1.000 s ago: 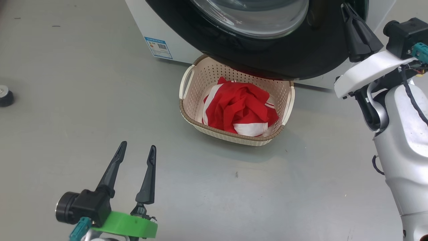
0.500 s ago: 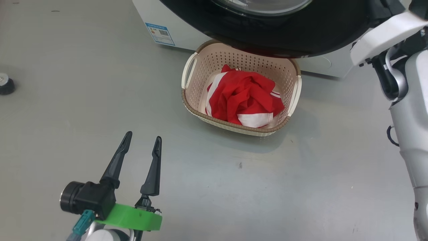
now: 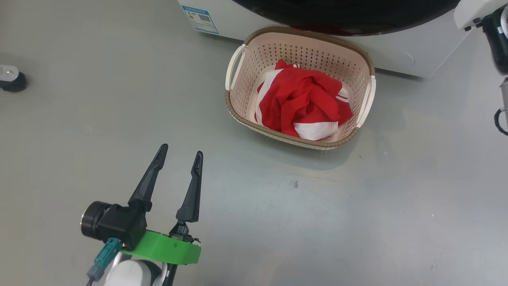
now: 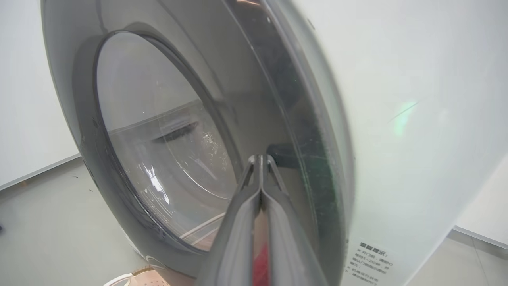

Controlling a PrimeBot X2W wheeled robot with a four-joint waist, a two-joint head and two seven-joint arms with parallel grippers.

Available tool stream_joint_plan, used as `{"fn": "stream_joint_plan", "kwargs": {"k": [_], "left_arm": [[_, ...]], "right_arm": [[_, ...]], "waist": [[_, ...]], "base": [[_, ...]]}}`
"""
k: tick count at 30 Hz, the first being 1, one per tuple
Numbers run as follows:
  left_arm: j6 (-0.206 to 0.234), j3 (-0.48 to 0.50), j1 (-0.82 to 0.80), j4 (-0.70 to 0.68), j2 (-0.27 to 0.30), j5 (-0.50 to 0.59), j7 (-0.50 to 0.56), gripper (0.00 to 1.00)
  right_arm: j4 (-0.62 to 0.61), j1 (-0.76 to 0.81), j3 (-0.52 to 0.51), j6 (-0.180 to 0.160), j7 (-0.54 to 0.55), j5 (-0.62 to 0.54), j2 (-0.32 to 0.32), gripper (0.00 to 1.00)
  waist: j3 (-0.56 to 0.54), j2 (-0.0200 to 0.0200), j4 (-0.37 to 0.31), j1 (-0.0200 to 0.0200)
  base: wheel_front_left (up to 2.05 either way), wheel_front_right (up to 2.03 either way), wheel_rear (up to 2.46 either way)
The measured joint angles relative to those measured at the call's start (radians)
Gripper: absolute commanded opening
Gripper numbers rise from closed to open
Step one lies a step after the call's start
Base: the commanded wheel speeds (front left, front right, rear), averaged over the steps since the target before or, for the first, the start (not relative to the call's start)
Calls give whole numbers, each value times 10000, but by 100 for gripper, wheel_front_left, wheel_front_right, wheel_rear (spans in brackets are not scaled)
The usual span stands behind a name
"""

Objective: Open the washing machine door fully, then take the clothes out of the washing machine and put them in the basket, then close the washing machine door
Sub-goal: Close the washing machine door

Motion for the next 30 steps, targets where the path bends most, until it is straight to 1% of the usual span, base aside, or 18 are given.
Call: {"fn": "stream_joint_plan", "kwargs": {"k": [10,16,23,30], "left_arm": [[-4,-111,-300,213,-42,-2,-10,100],[-4,-107,-359,334,-58,-2,-84,100],[-4,-109,-465,583,-73,-35,-94,100],[0,-96,-473,734,-77,-35,-96,100]], "right_arm": [[529,-732,-65,29,63,-259,-359,0],[861,-894,-117,13,-132,-274,-320,0],[1281,-908,44,17,-593,-270,-104,0],[1350,-386,226,65,-1361,-27,464,0]], "waist": [[261,0,349,0],[313,0,445,0],[172,0,426,0],[-115,0,295,0]], "base": [[0,0,0],[0,0,0],[0,0,0],[0,0,0]]}}
